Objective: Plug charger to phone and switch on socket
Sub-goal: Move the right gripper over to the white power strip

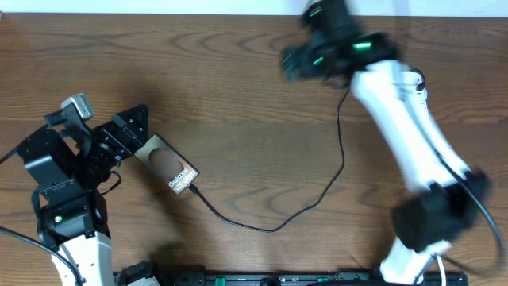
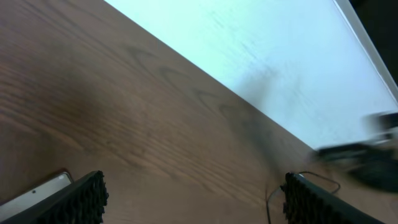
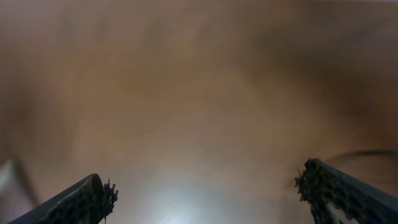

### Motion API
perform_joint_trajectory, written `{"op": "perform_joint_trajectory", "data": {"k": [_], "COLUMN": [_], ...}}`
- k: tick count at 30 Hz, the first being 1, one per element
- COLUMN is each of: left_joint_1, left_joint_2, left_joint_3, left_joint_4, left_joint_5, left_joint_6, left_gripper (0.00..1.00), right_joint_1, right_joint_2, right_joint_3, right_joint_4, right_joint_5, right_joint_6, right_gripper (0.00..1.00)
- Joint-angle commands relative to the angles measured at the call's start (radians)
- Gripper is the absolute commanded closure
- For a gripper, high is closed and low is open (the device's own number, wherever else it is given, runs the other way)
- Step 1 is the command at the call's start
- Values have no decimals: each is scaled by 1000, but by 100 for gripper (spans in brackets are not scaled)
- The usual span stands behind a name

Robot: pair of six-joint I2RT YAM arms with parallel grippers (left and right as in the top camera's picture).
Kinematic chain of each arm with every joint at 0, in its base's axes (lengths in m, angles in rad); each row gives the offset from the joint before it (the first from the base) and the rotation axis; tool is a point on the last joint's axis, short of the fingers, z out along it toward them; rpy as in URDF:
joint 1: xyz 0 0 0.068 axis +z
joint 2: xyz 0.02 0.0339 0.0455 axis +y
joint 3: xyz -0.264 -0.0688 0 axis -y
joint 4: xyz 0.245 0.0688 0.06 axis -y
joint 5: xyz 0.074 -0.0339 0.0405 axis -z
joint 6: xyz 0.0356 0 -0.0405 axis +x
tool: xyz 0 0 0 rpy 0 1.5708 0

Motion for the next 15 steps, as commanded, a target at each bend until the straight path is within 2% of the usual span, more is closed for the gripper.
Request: {"op": "perform_joint_trajectory", "data": {"k": [1,4,9,15], "left_joint_1": [-11,-11,-11,-11], "left_joint_2": [11,24,44,68], "left_joint_3": [7,7,7,6], "left_joint_4": [-14,-23,-23,-27], "left_joint_5": [-17,-17,-17,-18], "left_joint_6": [19,19,19,19], "left_gripper": [12,12,12,12], "right_joint_1": [-113,-234,-429,-606], "right_joint_2": [-138,-184,-176,-83], "right_joint_3": [32,32,11,-42], "right_joint_4": [16,22,11,11], "right_joint_5": [286,372,356,118], "right_joint_6": [-10,-10,-45,-200], "right_gripper": [1,1,1,1]}}
